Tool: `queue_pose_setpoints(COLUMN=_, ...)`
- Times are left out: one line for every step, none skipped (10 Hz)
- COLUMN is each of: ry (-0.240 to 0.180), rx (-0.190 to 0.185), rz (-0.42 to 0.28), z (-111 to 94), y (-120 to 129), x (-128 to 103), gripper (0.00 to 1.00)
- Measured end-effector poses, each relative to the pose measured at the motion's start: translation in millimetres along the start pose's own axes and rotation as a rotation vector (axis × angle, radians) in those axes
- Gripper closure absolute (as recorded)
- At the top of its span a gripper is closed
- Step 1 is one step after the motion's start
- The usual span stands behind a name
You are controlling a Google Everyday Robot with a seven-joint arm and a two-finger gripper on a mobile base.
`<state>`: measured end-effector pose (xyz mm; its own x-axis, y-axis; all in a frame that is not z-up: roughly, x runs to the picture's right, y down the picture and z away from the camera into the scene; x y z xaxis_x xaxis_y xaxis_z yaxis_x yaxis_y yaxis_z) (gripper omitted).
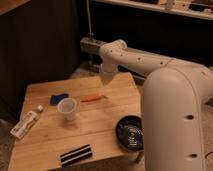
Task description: Drag the pepper across the table
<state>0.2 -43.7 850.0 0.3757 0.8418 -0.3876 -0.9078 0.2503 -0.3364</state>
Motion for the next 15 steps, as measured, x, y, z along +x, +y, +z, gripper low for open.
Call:
queue_pose_setpoints(ry=-0.009, rx=-0.023, rz=-0.065, z=1.0, y=-0.3, x=-1.1, gripper=0.20)
queue_pose_setpoints(ry=-0.014, rx=-0.045, rz=-0.140, z=1.8, y=1.9, x=-2.2, gripper=0.20)
queue_pose_setpoints(ry=-0.016, rx=-0.076, rz=-0.267, z=3.7, y=6.3, x=-4.0, gripper=0.20)
queue_pose_setpoints(ry=-0.012, rx=-0.080, rz=-0.337, z=4.7, y=7.4, x=-5.9, gripper=0.20)
queue_pose_setpoints(ry=-0.009, rx=-0.088, rz=-0.408, z=6.2, y=11.7, x=-8.7, gripper=0.20)
queue_pose_setpoints(ry=-0.009, rx=-0.094, rz=-0.452, z=6.8, y=15.0, x=-10.6, gripper=0.20)
queue_pose_setpoints(ry=-0.006, rx=-0.096, rz=-0.496, z=7.2, y=13.7, x=-10.8, gripper=0.20)
queue_pose_setpoints(ry=-0.008, rx=-0.101, rz=-0.503, z=7.3, y=14.8, x=-11.2, gripper=0.20)
queue_pose_setpoints(ry=-0.027, rx=-0.116, rz=-0.499, z=7.2, y=18.1, x=-11.6, gripper=0.20)
queue_pose_setpoints(ry=-0.063, rx=-0.132, rz=-0.516, z=9.0, y=17.0, x=-11.7, gripper=0.20)
queue_pose_setpoints(ry=-0.095, rx=-0.152, rz=-0.576, z=9.9, y=18.7, x=-11.8, gripper=0.20)
queue_pose_setpoints(ry=-0.130, rx=-0.172, rz=-0.676, z=11.8, y=22.8, x=-11.7, gripper=0.20)
queue_pose_setpoints(ry=-0.175, rx=-0.186, rz=-0.825, z=13.6, y=23.4, x=-9.6, gripper=0.20)
queue_pose_setpoints(ry=-0.193, rx=-0.181, rz=-0.924, z=16.8, y=23.5, x=-7.9, gripper=0.20)
queue_pose_setpoints(ry=-0.210, rx=-0.181, rz=-1.005, z=19.0, y=28.6, x=-8.7, gripper=0.20)
